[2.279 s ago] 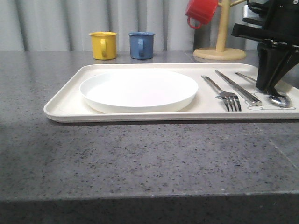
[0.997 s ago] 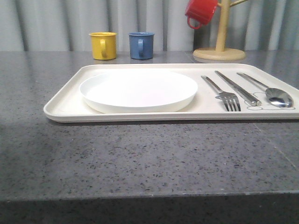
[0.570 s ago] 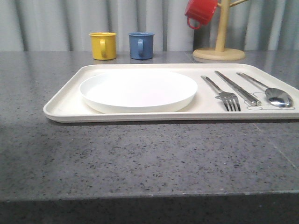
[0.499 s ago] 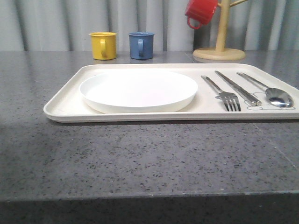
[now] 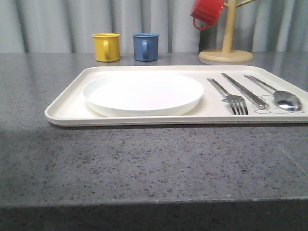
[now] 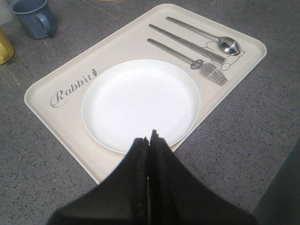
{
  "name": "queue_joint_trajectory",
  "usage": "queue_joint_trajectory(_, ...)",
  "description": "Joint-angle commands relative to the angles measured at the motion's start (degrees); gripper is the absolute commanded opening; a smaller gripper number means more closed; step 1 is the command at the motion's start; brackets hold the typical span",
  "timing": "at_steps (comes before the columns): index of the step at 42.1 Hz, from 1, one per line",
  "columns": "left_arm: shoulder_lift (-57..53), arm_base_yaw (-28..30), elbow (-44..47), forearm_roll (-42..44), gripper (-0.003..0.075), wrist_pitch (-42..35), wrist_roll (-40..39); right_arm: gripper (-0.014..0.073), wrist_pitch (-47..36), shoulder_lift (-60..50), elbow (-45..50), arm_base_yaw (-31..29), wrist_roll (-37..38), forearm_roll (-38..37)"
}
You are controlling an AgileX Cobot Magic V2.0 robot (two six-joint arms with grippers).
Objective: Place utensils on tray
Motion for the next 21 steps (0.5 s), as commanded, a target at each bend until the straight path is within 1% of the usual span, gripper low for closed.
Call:
queue_joint_trajectory(1, -0.24, -0.57, -1.59, -0.19, -0.0020, -4.19, -0.53, -0.0067, -3.56, 0.26, -1.35, 0.18, -0.42, 0.08)
queue_joint_trajectory(17, -1.27, -0.67, -0.53, -0.31, -0.0020, -5.11, -0.53, -0.0067, -3.56, 0.26, -1.35, 0.18, -0.42, 0.08)
queue_joint_trajectory(18, -1.70, -0.67, -0.18, 0.61, -0.0020, -5.01, -0.39, -0.0067, -3.56, 0.26, -1.35, 0.18, -0.42, 0.08)
queue_joint_trajectory(19, -2.25, -0.10, 0.14, 3.54, -0.0020, -5.26, -0.40, -0.0067, -3.56, 0.26, -1.35, 0.18, -0.42, 0.08)
queue_joint_trajectory(21, -3.60, 1.65, 1.84, 6.40, -0.0020, -5.80, -0.40, -0.0067, -3.56, 0.26, -1.35, 0.18, -0.42, 0.08)
